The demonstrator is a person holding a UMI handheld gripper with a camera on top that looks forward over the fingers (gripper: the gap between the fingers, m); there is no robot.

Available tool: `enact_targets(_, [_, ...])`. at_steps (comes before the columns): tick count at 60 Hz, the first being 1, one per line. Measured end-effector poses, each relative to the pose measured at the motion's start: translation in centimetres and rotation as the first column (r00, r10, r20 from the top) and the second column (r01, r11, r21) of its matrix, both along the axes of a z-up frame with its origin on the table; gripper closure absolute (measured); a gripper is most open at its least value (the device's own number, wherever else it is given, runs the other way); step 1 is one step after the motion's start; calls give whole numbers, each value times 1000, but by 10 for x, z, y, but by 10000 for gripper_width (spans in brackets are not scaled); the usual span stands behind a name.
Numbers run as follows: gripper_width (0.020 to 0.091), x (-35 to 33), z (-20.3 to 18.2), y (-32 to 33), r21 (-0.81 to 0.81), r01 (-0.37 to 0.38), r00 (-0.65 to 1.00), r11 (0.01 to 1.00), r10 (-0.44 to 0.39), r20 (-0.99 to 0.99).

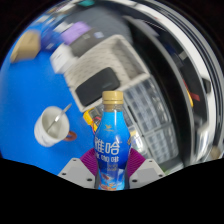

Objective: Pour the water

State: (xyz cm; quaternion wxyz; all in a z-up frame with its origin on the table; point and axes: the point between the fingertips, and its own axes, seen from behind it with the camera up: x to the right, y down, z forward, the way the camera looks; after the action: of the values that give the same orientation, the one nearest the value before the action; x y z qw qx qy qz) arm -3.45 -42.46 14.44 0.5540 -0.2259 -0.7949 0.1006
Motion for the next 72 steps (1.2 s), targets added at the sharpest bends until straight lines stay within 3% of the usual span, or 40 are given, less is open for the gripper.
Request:
enact_targets(7, [763, -1, 4, -1, -389, 122, 991, 913, -137, -11])
enact_targets(16, [762, -9, -1, 28, -734, 113, 989, 669, -149, 17])
enact_targets(17, [763, -5, -7, 15, -751, 134, 981, 646, -195, 8])
enact_targets(27, [763, -9, -34, 33, -831, 108, 984, 546, -176, 12])
enact_targets(42, [763, -11, -64, 38, -847, 68, 985, 528, -171, -28])
enact_targets(43, [739, -11, -68, 39, -846, 73, 985, 529, -174, -24])
enact_targets(50, [740, -7, -65, 42, -867, 38, 983, 496, -176, -58])
enact_targets(54, [683, -6, -64, 42, -870, 34, 982, 491, -178, -62])
enact_targets(55, [622, -6, -64, 42, -869, 32, 982, 494, -176, -64])
enact_targets(56, [641, -7, -64, 41, -868, 27, 982, 496, -174, -69])
enact_targets(61, [589, -6, -65, 42, -869, 47, 984, 493, -175, -45])
enact_targets(67, [316, 2, -74, 48, -855, 104, 980, 507, -201, 0])
enact_targets(72, [311, 20, -78, 52, -838, 138, 975, 528, -223, 19])
